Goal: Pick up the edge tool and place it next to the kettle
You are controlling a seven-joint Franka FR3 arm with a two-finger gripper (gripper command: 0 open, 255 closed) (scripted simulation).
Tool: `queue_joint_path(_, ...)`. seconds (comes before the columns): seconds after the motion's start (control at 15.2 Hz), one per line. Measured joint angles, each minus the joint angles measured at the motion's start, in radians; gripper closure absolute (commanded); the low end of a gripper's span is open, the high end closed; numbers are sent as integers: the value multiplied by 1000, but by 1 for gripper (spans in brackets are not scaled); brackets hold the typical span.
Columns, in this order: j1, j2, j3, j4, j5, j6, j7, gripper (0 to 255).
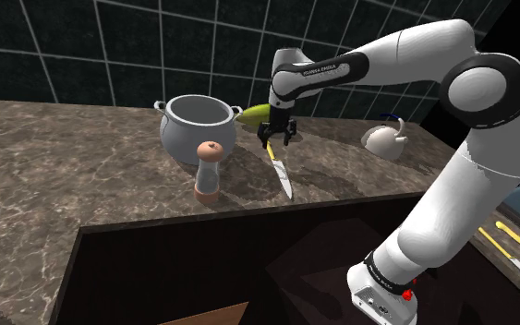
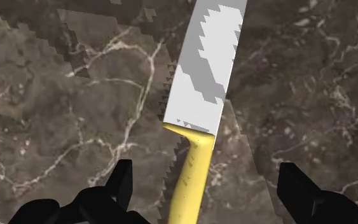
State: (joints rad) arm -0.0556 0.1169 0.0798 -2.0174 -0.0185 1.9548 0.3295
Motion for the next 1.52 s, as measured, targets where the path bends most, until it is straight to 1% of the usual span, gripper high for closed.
queue_joint_path(0.07,2,20,1,6,-3,10,7,0)
queue_joint_path(0.46,0,51,-2,-40,-8,84,9,0)
queue_joint_path(0.92,1,53,-2,-49,-8,96,10,0)
queue_joint_path(0.99,1,53,-2,-49,-8,96,10,255)
queue_joint_path(1.52,1,52,-2,-49,-8,96,10,255)
